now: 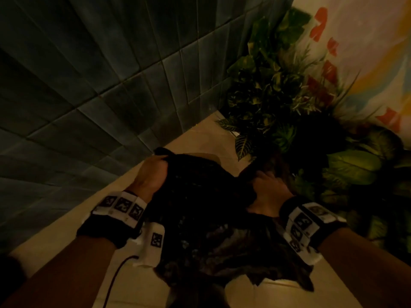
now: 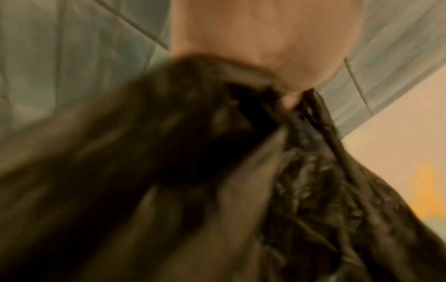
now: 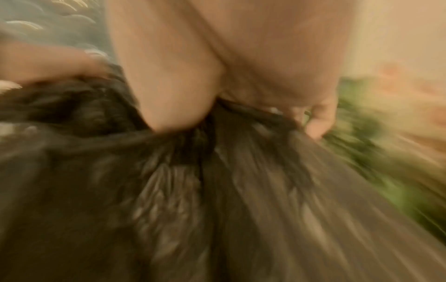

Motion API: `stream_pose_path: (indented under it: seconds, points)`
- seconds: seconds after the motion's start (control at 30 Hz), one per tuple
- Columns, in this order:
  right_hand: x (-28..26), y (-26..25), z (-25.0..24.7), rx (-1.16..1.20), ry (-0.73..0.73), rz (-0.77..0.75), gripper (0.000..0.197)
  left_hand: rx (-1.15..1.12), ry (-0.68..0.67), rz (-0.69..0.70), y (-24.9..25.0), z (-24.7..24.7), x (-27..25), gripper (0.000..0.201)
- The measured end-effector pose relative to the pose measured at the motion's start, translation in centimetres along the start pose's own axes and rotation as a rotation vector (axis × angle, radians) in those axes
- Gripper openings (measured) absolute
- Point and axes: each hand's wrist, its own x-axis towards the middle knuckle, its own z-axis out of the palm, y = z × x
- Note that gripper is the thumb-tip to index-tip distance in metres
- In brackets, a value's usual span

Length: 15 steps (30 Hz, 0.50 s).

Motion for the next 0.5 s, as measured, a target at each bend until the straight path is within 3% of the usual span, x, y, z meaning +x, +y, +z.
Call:
stream_pose_path:
  seconds: [0.07, 0.1, 0.13, 0.2, 0.3, 0.37, 0.4, 0.47, 0.5]
  points:
    - [0.3, 0.9, 0.4, 0.156, 0.072, 0.088, 0.031, 0.039, -0.012, -0.038, -0.1, -0.9, -0.1, 0.013]
    - [0.5, 1.0, 0.3, 0.345, 0.074, 0.076, 0.014, 0.124, -0.056, 0.001, -0.2, -1.4, -0.4, 0.028]
    - [0.5, 0.7, 0.1, 0.506, 0.081, 0.038, 0.010, 0.275, -0.118, 0.073, -0.2, -1.6, -0.9, 0.055]
    - [1.3, -0.2, -0.1, 0.608, 0.159, -0.061, 0.025, 0.708, -0.169, 0.308, -0.3, -0.8, -1.8, 0.107]
    - [2.2, -2.8, -0.1, 0.444, 0.109, -0.216, 0.049, 1.014, -0.202, 0.701, 1.0, 2.4, -2.6, 0.132]
    - [2.9, -3.9, -0.1, 0.303, 0.059, -0.300, 0.057, 0.987, -0.310, 0.751, 1.3, 3.9, -2.2, 0.130]
    - [2.9, -4.2, -0.2, 0.365, 0.056, -0.333, 0.059, 0.852, -0.364, 0.679, 1.4, 4.1, -1.8, 0.120]
    - [3.0, -4.4, -0.5, 0.606, 0.115, -0.345, 0.068, 0.581, -0.365, 0.489, 1.1, 3.5, -0.8, 0.074]
    - [3.1, -3.9, -0.4, 0.692, 0.162, -0.310, 0.076, 0.506, -0.260, 0.402, 0.9, 3.0, -0.2, 0.048]
